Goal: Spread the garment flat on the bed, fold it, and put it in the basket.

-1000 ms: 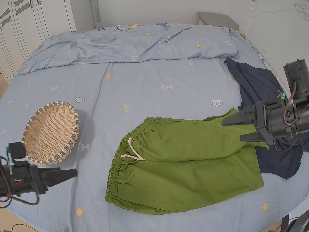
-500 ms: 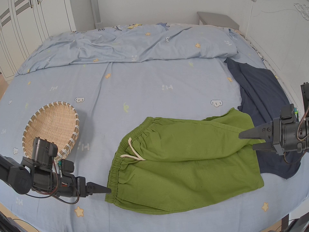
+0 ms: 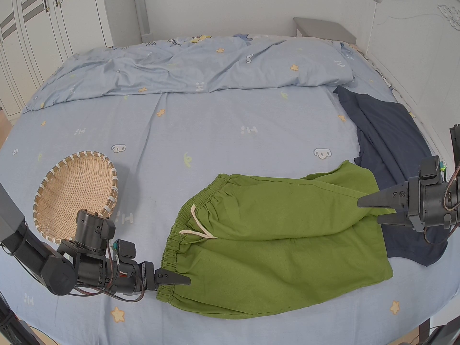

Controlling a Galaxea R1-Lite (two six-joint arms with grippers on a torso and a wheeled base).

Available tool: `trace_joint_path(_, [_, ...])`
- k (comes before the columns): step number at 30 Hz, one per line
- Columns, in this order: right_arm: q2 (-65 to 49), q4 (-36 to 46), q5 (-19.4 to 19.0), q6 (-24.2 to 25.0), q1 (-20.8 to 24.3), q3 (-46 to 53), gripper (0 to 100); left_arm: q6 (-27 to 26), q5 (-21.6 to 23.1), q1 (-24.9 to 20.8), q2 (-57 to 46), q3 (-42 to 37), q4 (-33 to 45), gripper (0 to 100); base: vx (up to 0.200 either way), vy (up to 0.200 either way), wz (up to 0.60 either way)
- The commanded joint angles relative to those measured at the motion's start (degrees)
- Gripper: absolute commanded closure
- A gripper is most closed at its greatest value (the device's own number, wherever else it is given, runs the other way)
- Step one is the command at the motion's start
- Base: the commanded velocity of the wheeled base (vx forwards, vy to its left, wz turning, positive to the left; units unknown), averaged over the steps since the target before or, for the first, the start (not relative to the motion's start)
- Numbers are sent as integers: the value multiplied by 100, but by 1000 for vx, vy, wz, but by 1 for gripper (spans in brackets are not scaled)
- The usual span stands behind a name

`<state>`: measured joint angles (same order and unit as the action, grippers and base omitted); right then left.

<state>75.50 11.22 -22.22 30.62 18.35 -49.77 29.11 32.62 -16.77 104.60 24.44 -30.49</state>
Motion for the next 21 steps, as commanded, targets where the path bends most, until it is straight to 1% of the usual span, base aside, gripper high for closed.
trace_joint_path(1, [44,3,8,5,2,3,0,104,-1,-80,298,-18,-106,0,0,0,0])
trace_joint_path(2, [53,3,8,5,2,12,0,147,7,-72,298,-10,-106,100,0,0,0])
trace_joint_path(4, [62,3,8,5,2,12,0,209,16,-63,289,-10,-106,100,0,0,0])
trace_joint_path(7, [132,3,-1,5,2,12,0,402,201,-19,281,34,-106,100,0,0,0])
trace_joint_path(11, [141,21,-36,5,-15,91,0,420,500,157,219,-18,-106,100,0,0,0])
trace_joint_path(15, [114,83,-28,-30,-94,416,0,411,851,623,-18,-98,-54,100,0,0,0])
trace_joint_path(17, [114,83,-28,-30,-112,442,0,402,877,658,-36,-106,-54,100,0,0,0])
trace_joint_path(18, [123,74,-28,-65,-253,618,0,350,1141,974,-159,-273,-106,100,0,0,0])
trace_joint_path(21, [150,39,-63,-329,-490,970,0,156,1642,1475,-405,-484,-106,100,0,0,0])
